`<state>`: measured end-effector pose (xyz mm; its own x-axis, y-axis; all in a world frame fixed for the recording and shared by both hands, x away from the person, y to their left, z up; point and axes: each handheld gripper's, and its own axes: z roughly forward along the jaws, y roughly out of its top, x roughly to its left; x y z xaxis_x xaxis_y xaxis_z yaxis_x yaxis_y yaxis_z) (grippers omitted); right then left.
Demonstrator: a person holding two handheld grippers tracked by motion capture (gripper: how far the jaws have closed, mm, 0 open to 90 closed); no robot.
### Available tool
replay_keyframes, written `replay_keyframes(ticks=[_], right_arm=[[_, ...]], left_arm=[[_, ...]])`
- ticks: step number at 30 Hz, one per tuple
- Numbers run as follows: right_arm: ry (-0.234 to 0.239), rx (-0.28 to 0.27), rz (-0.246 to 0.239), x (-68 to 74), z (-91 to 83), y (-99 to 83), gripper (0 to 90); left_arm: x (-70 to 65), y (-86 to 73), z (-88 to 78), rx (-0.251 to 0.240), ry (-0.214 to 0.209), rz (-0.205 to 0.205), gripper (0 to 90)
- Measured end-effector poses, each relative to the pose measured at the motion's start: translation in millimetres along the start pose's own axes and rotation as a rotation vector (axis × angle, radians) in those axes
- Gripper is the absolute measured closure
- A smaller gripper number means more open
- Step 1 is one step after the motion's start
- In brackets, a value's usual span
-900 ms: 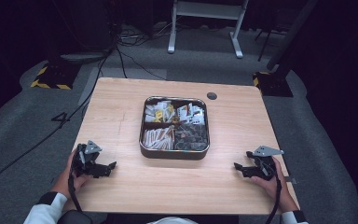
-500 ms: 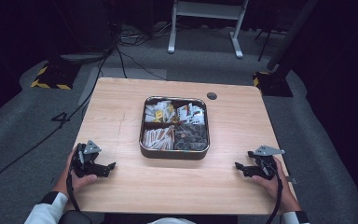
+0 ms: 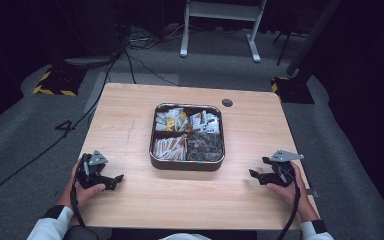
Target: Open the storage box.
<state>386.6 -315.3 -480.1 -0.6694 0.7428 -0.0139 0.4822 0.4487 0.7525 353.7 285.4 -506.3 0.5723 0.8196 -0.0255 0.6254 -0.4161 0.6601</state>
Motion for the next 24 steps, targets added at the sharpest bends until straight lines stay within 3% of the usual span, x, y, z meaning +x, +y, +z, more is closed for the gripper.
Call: replay_keyframes(ticks=[13,24], right_arm=[[0.082,-0.061,-0.066,11.4,0.9,49.9,21.5],[0.104,-0.092,-0.113,23.8,8.0,88.6,22.0]], left_arm=[[-0.3,-0.1,-0.1,0.000,0.002,-0.002,0.1],[-0.2,-0.1,-0.1,0.000,0.002,-0.001,0.1]])
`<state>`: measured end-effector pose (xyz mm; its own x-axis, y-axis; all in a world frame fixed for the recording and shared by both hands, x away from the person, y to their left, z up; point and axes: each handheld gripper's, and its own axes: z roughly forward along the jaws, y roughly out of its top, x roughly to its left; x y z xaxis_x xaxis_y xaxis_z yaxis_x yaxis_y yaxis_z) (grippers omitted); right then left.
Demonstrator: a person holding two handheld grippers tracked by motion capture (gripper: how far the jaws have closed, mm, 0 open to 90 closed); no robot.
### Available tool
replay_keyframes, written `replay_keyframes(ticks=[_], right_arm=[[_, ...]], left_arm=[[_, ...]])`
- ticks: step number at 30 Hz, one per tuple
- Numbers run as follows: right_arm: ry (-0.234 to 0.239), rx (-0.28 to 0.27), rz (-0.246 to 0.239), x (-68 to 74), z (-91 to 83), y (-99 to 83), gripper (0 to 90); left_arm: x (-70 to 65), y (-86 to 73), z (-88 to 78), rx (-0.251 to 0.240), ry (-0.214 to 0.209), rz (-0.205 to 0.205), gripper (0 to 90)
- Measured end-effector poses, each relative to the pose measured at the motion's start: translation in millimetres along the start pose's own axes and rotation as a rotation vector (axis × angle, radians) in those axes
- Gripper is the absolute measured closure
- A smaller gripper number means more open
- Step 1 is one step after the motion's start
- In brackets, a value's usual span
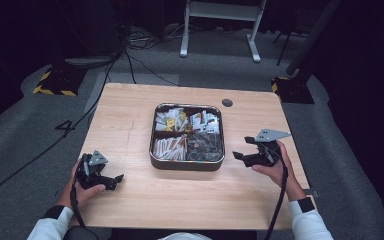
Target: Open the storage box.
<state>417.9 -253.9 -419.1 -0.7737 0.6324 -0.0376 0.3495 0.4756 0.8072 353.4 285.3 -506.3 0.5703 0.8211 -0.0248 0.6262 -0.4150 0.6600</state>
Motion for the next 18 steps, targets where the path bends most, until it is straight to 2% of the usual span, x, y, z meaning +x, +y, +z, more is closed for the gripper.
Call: replay_keyframes(ticks=[7,18], right_arm=[[0.003,0.006,-0.029,3.9,17.5,19.5,23.4],[0.028,0.015,-0.060,14.1,41.5,39.7,25.0]], left_arm=[[0.0,0.0,0.0,-0.001,0.000,0.000,0.1],[-0.1,0.0,0.0,-0.001,0.000,-0.001,0.1]])
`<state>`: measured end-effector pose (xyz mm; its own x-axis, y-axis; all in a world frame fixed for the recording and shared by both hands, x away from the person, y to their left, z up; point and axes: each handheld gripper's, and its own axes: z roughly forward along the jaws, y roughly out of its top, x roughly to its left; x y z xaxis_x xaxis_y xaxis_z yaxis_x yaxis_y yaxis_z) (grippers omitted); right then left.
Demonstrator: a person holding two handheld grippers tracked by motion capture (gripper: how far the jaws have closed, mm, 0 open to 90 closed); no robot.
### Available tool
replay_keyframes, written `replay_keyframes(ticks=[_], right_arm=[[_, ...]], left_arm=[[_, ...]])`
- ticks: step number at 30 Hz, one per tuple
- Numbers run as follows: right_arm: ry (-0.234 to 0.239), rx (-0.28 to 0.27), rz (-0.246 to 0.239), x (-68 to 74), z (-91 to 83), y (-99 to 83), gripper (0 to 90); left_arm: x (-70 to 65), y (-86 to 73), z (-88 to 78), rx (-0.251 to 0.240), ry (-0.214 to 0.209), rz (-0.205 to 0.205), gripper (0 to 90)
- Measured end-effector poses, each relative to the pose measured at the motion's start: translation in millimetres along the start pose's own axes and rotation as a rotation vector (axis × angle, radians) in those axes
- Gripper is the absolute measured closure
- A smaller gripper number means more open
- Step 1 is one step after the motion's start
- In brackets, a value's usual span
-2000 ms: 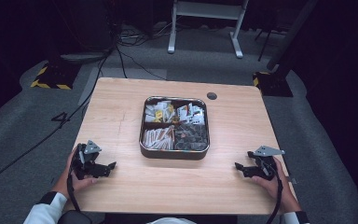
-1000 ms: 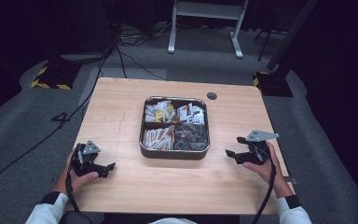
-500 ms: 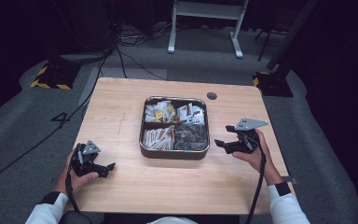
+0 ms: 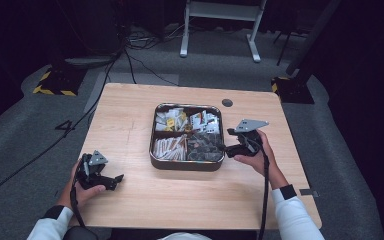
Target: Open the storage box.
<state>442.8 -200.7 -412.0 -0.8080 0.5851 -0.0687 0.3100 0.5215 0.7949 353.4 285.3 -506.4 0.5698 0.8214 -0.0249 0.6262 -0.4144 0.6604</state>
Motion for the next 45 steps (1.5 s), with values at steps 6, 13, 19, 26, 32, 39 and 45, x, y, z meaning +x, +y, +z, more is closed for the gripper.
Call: replay_keyframes(ticks=[6,13,19,26,32,39,45], right_arm=[[0.011,0.009,-0.013,3.6,14.3,7.7,25.9],[0.020,0.010,-0.015,5.6,30.7,17.1,26.0],[0.026,0.021,-0.022,6.2,40.3,19.7,26.0],[0.035,0.026,-0.021,4.2,49.9,24.9,26.4],[0.044,0.024,-0.024,1.3,58.6,29.1,26.9],[0.041,0.046,-0.045,2.7,71.5,33.8,28.6],[0.039,0.050,-0.043,2.2,79.0,38.4,29.4]], left_arm=[[0.0,0.0,0.0,0.000,0.000,0.000,0.1],[0.0,-0.1,0.0,-0.001,0.000,0.000,0.1],[0.2,0.0,0.0,0.000,-0.001,0.002,0.2],[0.1,0.4,0.4,-0.001,-0.003,-0.002,0.2],[0.0,0.4,0.5,-0.001,-0.001,-0.003,0.2],[-0.2,0.4,0.4,-0.001,0.000,-0.005,0.2],[-0.9,-0.5,0.0,-0.006,0.011,-0.008,0.5]])
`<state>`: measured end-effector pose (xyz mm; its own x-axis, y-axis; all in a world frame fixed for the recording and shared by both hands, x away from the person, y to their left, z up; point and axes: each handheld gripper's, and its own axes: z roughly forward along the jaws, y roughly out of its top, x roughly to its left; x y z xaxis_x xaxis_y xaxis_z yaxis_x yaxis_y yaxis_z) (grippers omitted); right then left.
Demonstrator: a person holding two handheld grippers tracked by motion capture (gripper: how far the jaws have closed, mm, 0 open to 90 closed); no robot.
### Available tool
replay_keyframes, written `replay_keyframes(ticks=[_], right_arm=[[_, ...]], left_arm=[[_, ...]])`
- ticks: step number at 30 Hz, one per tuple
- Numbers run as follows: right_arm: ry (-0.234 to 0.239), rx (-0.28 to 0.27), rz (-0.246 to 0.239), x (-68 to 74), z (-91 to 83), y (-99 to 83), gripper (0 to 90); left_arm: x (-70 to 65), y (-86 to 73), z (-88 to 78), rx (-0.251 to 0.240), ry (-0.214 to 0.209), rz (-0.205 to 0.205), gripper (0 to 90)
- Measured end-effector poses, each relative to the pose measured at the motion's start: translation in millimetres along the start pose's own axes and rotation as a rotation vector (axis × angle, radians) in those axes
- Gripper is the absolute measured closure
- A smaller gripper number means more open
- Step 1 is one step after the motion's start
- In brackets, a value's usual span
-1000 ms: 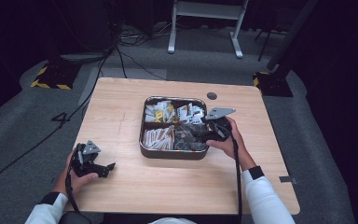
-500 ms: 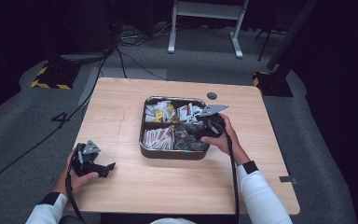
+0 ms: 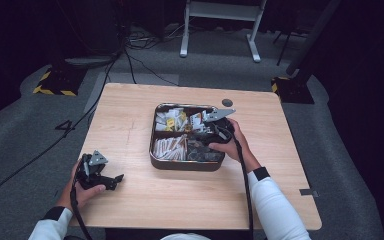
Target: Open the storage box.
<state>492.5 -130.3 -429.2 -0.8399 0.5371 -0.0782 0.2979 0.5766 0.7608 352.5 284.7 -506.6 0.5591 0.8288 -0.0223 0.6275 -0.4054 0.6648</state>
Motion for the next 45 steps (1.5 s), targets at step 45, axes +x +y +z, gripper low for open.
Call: replay_keyframes(ticks=[45], right_arm=[[0.050,0.058,0.040,5.6,44.2,27.1,58.7]], left_arm=[[-0.3,-0.4,-0.3,0.000,0.000,-0.004,0.5]])
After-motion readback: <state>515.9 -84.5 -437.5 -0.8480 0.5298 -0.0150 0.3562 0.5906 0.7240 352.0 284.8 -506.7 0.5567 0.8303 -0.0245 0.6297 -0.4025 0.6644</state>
